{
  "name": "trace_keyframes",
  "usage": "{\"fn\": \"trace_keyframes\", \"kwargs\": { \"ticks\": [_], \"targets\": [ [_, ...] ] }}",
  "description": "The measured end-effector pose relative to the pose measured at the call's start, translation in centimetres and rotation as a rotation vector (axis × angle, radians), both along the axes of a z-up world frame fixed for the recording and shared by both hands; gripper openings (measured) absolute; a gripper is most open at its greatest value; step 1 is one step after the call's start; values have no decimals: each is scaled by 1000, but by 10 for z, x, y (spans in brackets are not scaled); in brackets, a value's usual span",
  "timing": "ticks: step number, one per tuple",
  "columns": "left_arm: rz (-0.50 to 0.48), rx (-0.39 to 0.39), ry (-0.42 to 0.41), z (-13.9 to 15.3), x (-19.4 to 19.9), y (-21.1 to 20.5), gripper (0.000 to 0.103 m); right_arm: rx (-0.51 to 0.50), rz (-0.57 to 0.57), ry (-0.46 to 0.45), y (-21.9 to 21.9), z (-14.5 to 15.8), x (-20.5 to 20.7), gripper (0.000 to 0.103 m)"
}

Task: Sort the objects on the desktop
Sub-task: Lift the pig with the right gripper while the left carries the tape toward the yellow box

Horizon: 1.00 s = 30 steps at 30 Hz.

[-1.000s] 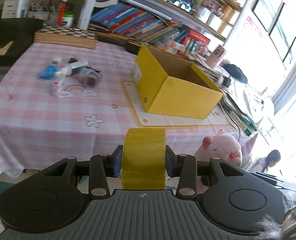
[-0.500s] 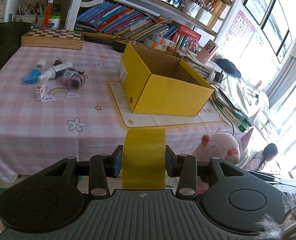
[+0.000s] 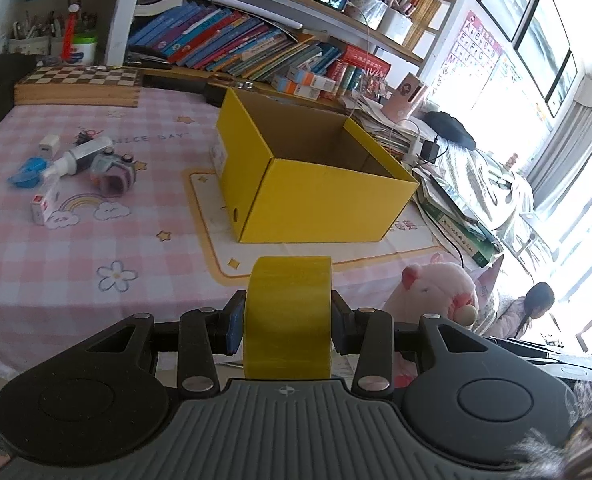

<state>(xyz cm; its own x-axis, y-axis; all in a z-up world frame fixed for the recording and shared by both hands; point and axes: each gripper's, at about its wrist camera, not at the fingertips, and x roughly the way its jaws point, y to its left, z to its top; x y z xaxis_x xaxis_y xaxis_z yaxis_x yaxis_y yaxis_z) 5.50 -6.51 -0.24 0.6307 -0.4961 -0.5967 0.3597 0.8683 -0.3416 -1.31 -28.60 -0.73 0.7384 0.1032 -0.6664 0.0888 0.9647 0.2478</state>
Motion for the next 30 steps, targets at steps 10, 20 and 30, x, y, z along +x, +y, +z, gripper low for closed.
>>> {"fn": "trace_keyframes", "kwargs": {
  "ticks": [10,20,30],
  "targets": [
    [-30,9,0,1,21,-30,38,5,-18,10,-27,0,21,64],
    [-67,22,-52,14,39,-65,38,5,-19,-11,-59,8,45,64],
    [-62,19,-163,47,57,-95,38,1,53,-112,-83,38,77,64]
  ]
}}
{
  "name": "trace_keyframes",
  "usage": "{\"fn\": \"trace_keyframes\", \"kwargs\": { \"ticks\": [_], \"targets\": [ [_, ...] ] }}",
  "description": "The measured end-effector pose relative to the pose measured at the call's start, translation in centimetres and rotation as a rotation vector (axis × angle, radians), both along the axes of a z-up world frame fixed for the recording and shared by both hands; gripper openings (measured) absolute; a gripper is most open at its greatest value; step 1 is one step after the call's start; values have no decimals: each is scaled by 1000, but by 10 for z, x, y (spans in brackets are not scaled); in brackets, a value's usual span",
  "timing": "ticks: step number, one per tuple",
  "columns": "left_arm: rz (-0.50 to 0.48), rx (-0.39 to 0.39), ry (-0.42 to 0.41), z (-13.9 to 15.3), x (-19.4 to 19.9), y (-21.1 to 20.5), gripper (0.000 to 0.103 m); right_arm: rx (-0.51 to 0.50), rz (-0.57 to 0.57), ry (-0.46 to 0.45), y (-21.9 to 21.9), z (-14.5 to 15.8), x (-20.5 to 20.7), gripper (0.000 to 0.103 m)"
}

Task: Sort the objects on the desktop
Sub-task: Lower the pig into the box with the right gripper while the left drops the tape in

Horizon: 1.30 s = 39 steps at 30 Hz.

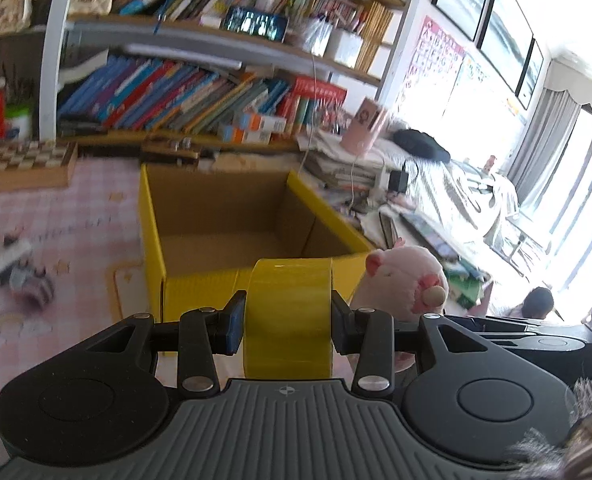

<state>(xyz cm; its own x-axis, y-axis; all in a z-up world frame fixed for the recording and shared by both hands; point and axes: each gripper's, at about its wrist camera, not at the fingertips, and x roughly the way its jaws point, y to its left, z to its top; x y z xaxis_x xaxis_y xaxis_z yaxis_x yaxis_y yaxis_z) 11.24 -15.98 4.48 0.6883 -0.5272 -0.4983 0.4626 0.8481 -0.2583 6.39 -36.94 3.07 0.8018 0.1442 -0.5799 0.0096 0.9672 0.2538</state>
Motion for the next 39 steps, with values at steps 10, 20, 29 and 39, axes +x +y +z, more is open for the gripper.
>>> {"fn": "trace_keyframes", "kwargs": {
  "ticks": [10,20,29,39],
  "targets": [
    [75,13,-116,33,35,-18,38,35,90,-84,-20,23,54,64],
    [126,114,-55,9,111,-43,38,-77,221,-31,-24,10,135,64],
    [69,315,71,-31,185,-65,38,-259,386,143,-10,-31,221,64],
    [1,501,153,-52,224,-90,38,-514,560,271,12,-58,266,65]
  ]
}}
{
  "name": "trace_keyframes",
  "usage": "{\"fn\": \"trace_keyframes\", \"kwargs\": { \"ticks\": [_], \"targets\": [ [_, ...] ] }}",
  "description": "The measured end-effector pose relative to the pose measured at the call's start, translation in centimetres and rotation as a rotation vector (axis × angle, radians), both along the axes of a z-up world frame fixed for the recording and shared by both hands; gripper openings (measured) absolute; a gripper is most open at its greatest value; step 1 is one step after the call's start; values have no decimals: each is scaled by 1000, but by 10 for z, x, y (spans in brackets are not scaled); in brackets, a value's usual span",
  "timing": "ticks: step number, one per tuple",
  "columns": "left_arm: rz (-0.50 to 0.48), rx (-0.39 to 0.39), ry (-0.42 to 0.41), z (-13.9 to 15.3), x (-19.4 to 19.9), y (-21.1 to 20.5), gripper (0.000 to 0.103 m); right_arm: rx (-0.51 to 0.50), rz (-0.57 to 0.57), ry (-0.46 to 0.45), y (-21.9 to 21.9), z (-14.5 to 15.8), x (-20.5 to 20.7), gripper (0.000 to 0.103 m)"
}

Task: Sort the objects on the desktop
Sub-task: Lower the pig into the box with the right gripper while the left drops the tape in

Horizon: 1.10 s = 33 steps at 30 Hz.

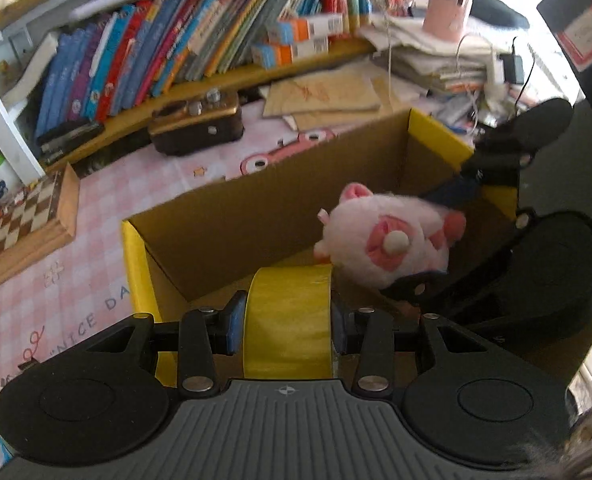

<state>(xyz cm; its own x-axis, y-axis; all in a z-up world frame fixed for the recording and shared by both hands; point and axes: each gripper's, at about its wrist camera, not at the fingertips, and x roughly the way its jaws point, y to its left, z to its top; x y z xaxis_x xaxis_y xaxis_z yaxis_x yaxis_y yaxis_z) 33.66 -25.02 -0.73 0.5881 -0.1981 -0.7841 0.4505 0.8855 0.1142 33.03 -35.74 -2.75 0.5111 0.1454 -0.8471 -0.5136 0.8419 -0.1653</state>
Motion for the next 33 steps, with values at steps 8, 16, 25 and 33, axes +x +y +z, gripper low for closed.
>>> {"fn": "trace_keyframes", "kwargs": {
  "ticks": [8,16,25,33],
  "targets": [
    [36,-22,-70,6,-1,9,75,-32,26,-49,1,-3,7,72],
    [57,-77,-178,31,-15,17,88,62,3,-153,-10,27,4,76],
    [116,-137,-303,68,-52,27,98,170,-38,-306,-20,68,-37,81],
    [184,-140,-425,88,-102,47,103,261,-124,-425,-33,92,-82,85]
  ]
}}
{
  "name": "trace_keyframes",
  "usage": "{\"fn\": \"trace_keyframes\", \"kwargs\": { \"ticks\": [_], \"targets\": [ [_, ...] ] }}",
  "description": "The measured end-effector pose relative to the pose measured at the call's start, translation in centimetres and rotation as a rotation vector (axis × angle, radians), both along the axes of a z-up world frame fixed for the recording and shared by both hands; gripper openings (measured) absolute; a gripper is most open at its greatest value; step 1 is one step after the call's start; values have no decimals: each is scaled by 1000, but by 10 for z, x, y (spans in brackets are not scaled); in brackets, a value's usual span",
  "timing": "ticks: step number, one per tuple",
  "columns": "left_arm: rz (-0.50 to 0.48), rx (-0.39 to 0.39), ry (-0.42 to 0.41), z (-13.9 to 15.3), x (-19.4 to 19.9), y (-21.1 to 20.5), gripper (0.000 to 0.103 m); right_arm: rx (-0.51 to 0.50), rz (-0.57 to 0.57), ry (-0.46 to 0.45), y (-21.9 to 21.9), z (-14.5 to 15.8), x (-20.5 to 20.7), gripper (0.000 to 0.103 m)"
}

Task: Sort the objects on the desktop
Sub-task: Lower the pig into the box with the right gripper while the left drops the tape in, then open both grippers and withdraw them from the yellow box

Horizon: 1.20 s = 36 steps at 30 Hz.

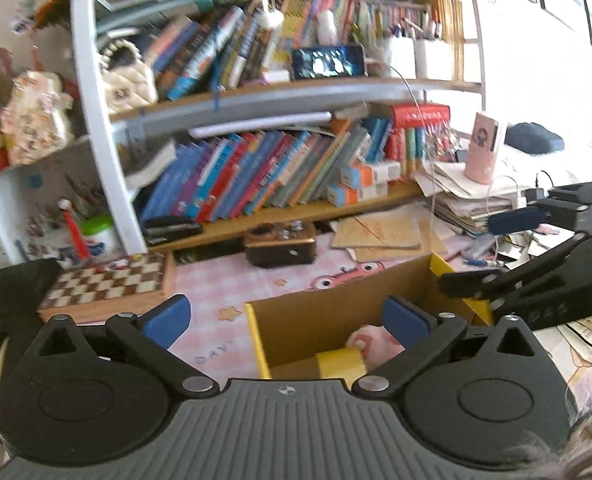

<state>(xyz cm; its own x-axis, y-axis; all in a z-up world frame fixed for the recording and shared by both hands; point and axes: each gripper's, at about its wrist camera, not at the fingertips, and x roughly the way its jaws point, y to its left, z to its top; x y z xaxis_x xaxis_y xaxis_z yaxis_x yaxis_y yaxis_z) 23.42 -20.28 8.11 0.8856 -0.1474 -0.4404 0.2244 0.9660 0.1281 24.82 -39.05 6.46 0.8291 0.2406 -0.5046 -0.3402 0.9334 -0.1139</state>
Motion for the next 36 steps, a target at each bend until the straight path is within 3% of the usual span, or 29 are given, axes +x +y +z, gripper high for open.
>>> {"fn": "trace_keyframes", "kwargs": {
  "ticks": [8,18,36],
  "targets": [
    [92,-47,-19,2,-40,25,103,94,-101,-11,-14,4,-36,85],
    [174,-97,-26,-4,-85,58,103,141,-213,-18,-1,-9,-86,90],
    [134,-70,51,-48,-151,112,103,105,-351,20,74,-40,-174,91]
  ]
}}
